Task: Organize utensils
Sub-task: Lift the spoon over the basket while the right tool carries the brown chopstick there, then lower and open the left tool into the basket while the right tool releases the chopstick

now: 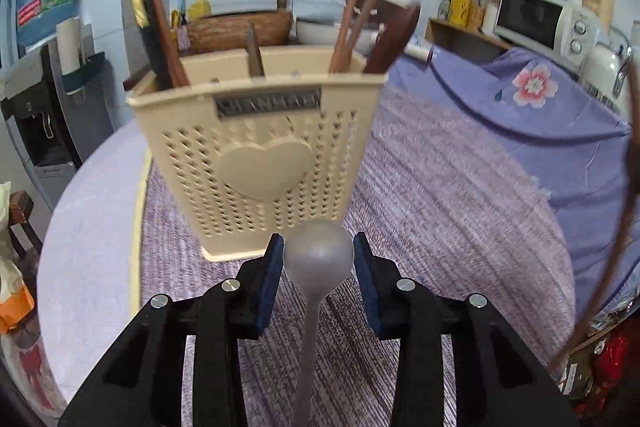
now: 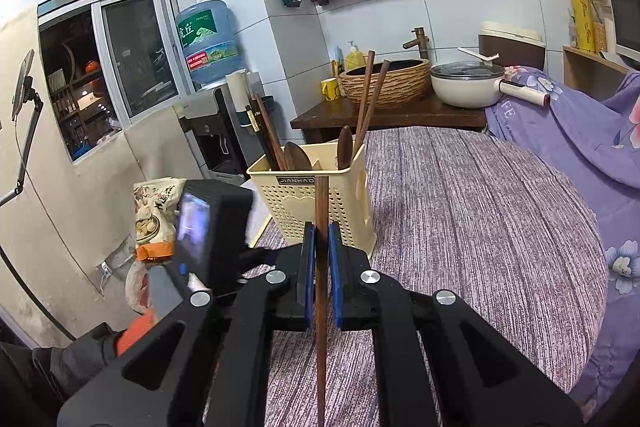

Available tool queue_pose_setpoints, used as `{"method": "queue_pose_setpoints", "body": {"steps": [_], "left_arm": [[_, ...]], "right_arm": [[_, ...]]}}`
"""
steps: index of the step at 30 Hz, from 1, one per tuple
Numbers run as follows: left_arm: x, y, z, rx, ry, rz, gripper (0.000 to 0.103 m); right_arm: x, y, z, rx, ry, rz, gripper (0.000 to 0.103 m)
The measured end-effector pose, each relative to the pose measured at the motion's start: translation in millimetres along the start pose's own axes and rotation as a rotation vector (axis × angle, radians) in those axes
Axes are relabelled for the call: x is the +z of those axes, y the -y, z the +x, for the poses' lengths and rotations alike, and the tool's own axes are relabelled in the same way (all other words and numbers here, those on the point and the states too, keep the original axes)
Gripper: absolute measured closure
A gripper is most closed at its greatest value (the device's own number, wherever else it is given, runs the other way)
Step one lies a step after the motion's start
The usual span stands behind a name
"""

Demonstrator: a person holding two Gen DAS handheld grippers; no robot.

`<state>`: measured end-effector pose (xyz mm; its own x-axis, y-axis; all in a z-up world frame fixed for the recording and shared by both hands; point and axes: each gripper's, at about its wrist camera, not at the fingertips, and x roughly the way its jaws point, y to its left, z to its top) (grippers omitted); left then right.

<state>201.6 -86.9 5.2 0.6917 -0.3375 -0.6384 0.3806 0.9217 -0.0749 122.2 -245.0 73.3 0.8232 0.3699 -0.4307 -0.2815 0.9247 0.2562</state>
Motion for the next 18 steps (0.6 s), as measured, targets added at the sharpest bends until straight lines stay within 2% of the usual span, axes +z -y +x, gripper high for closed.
{"method": "queue_pose_setpoints", "body": {"steps": [5, 11, 18], "left_arm": [[6, -7, -41, -0.007, 0.099, -0.016, 0.068], [12, -8, -65, 0.000, 0.153, -0.016, 0.068], [22, -22, -84, -0.009, 0.219, -0.066, 0.068]], "right_arm": [[5, -6, -2, 0.013, 0.012, -0.007, 0.095], [12, -16, 0, 0.022, 0.020, -0.026, 0.095], [25, -29, -1, 0.025, 0.044, -0.062, 0.095]]}}
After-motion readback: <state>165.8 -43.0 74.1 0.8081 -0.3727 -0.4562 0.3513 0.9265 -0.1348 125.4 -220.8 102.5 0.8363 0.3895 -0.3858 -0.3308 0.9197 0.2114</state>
